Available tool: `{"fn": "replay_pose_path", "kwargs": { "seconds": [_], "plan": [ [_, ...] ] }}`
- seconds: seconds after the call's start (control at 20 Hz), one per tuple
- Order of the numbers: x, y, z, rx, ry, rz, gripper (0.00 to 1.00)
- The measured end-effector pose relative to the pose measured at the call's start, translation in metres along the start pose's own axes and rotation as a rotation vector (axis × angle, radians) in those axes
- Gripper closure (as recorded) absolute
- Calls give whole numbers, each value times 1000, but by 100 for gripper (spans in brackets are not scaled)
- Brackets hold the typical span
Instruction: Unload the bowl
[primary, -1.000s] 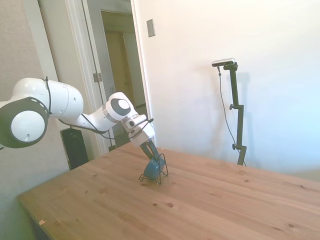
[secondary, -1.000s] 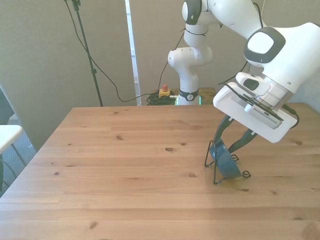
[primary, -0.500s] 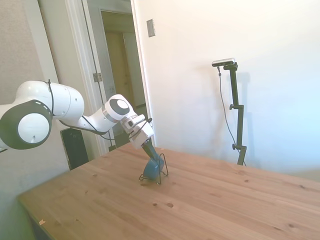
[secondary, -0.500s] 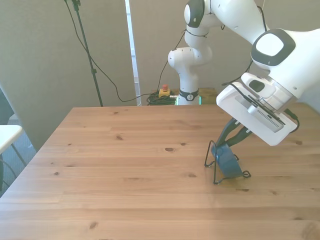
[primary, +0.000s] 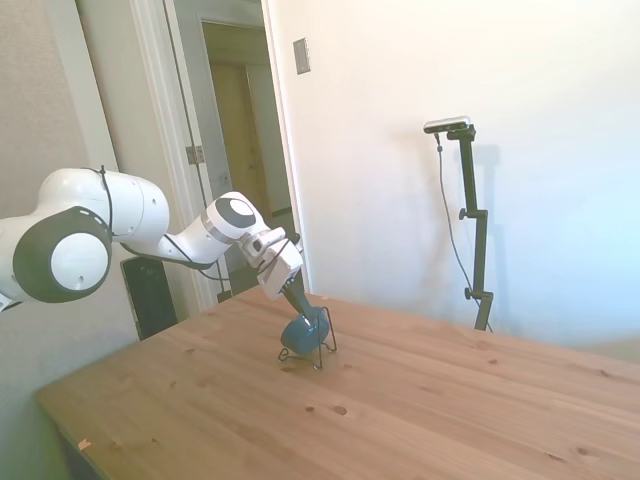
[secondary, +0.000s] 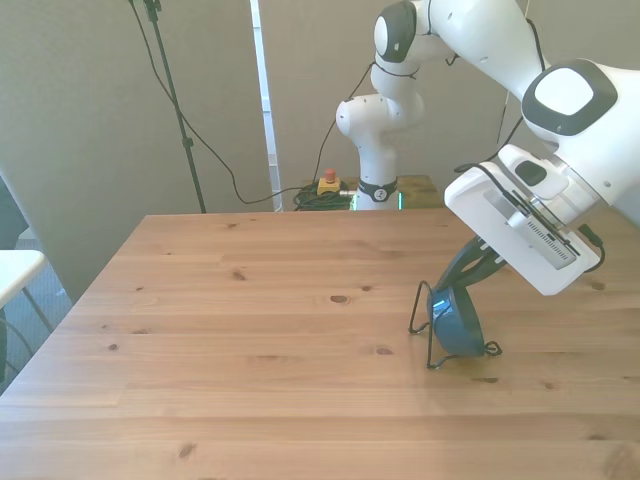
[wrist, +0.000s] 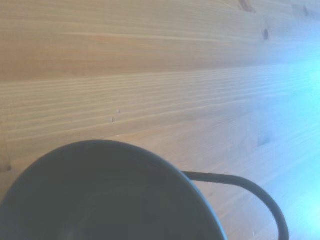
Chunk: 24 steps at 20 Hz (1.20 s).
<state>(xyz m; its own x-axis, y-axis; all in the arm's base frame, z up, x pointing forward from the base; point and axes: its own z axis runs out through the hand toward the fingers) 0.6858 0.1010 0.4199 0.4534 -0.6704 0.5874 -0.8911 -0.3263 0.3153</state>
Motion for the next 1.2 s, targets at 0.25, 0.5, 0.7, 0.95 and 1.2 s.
{"fn": "replay_pose_path", "kwargs": {
  "seconds": [0.25,0.5,0.7,0.95,1.2],
  "plan": [
    [-6,-6,-13,-12,27,-3,100],
    [-13,-7,-28,-13,47,-1,100],
    [-12,-5,-34,-24,54,4,100],
    [-15,-2,-46,-11,55,3,100],
    [-16,20,-79,50,53,3,100]
  ]
}}
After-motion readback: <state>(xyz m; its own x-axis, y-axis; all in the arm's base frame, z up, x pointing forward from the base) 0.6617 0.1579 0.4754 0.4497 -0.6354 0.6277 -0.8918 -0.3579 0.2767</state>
